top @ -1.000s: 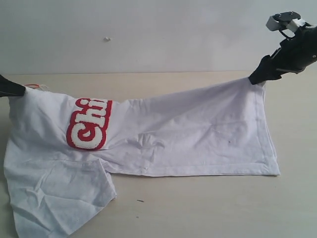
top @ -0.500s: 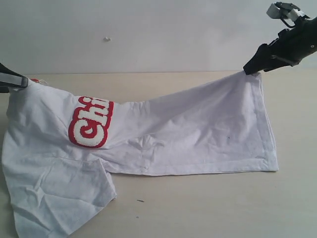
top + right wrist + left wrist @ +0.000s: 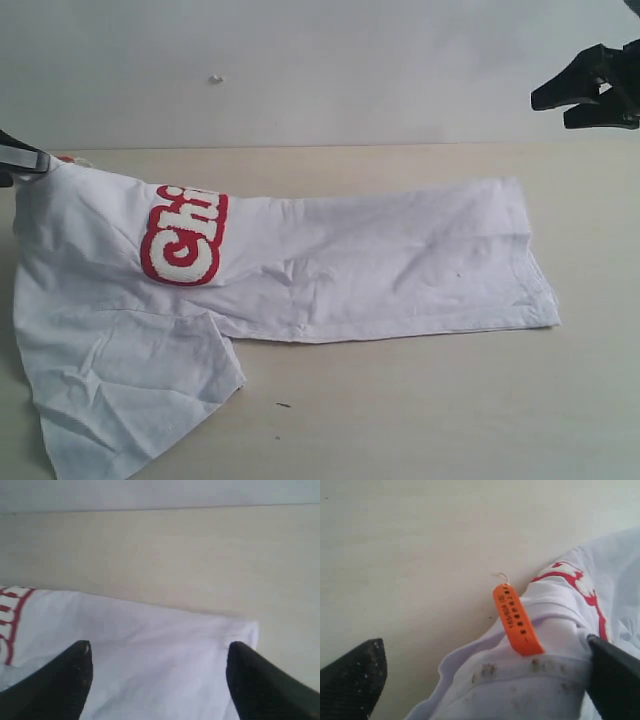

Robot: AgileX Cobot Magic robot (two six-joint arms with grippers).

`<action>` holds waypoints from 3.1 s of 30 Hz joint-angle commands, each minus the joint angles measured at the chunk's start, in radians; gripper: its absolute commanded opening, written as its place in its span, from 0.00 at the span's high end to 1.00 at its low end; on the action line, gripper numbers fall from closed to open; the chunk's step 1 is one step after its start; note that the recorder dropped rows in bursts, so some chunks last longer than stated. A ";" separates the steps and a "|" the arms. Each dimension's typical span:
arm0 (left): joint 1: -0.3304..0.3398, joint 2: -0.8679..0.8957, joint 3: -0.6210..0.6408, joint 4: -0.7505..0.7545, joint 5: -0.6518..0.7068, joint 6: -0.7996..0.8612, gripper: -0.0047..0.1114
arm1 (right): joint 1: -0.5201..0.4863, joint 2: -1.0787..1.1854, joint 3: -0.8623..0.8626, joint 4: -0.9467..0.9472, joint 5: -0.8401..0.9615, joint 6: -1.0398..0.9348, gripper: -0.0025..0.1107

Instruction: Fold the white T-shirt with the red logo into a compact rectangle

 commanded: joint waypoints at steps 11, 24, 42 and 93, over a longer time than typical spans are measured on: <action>0.003 -0.004 -0.006 -0.021 -0.021 -0.007 0.06 | 0.046 0.046 -0.008 0.079 0.100 -0.219 0.35; 0.003 -0.004 -0.006 -0.021 -0.021 0.021 0.06 | 0.143 0.097 -0.008 0.076 0.088 -0.259 0.36; 0.003 -0.004 -0.006 -0.132 0.049 0.044 0.06 | 0.248 0.122 -0.025 -0.581 -0.072 0.050 0.98; 0.068 -0.005 -0.006 -0.282 0.101 -0.162 0.06 | 0.474 0.281 -0.119 -0.865 -0.044 0.407 0.98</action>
